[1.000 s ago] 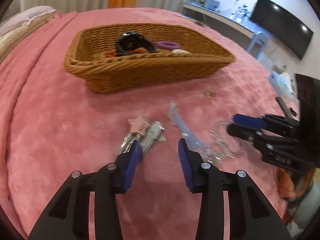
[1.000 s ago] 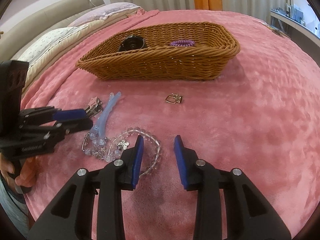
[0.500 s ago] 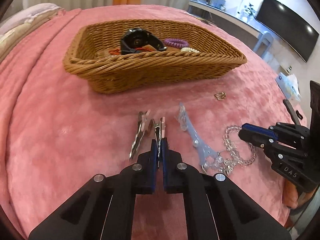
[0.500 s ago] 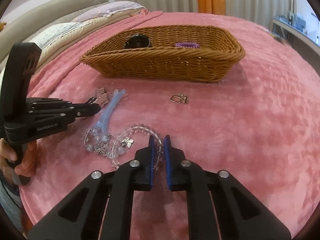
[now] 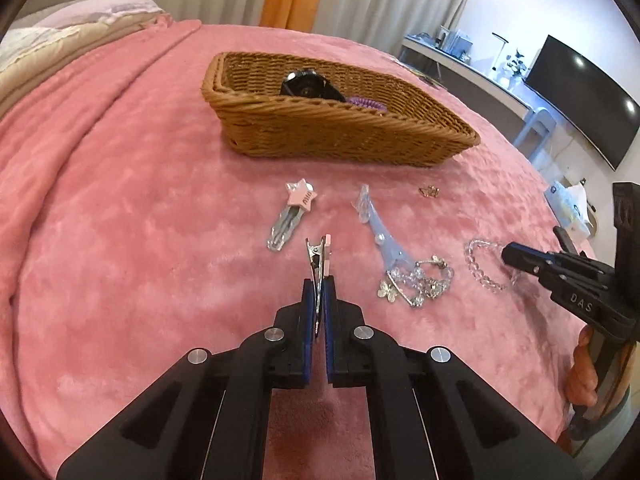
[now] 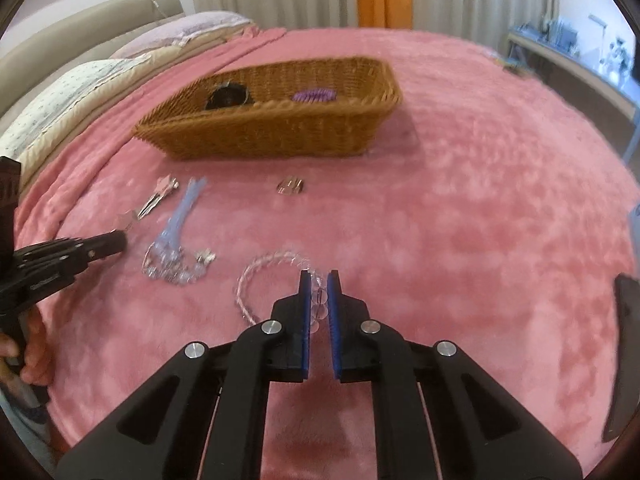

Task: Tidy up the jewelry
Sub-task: 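Grasp the star keychain with left tool while right tool grasps clear beaded bracelet, then carry keychain and beaded bracelet into the basket and open both tools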

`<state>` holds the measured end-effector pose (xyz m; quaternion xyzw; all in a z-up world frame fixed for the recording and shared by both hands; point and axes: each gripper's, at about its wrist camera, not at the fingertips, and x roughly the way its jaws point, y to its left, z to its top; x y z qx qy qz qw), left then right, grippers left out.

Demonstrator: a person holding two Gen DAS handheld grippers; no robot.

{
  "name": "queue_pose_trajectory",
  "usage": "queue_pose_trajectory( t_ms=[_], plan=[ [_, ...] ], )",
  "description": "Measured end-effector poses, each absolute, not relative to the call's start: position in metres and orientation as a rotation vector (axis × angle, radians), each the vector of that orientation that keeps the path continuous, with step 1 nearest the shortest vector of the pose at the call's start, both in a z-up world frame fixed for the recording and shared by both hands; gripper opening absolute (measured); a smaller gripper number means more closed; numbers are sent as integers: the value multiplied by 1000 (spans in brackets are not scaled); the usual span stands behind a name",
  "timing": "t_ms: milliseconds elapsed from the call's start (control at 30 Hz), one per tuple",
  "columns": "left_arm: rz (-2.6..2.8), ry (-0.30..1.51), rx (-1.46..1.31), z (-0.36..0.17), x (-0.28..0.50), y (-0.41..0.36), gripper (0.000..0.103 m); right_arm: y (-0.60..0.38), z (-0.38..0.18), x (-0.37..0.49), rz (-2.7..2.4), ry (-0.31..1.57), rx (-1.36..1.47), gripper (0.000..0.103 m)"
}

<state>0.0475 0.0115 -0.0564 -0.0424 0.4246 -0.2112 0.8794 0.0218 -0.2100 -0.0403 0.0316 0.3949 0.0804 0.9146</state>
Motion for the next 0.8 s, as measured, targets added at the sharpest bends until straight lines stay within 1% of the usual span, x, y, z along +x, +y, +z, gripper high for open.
queue_pose_trajectory(
  t_ms=[33,67,100,133,300,367,400,467,533,633,800],
  plan=[
    [-442,885,-85,-57,47,11,3,-212,-42,22,187,821,91,9],
    [-443,883,-82,-57,46,11,3,-213,-42,22,190,822,97,15],
    [-447,877,-77,-57,45,10,3,-213,-42,22,184,821,99,26],
    [-451,874,-74,-57,44,9,3,-213,-40,23,171,813,91,30],
    [-451,868,-67,-58,44,7,3,-208,-46,37,154,858,56,30],
    [-452,864,-71,-58,43,7,3,-200,-50,38,140,857,5,29],
    [-452,861,-69,-58,43,7,3,-193,-50,34,147,843,-33,19],
    [-448,849,-60,-56,40,6,3,-184,-48,30,160,835,-74,6],
    [-444,834,-57,-52,38,6,3,-177,-45,27,176,823,-95,6],
    [-470,808,-108,-42,35,10,3,-176,-30,21,225,802,-55,6],
    [-486,746,-125,-14,27,13,3,-171,11,12,283,734,-25,6]
  ],
)
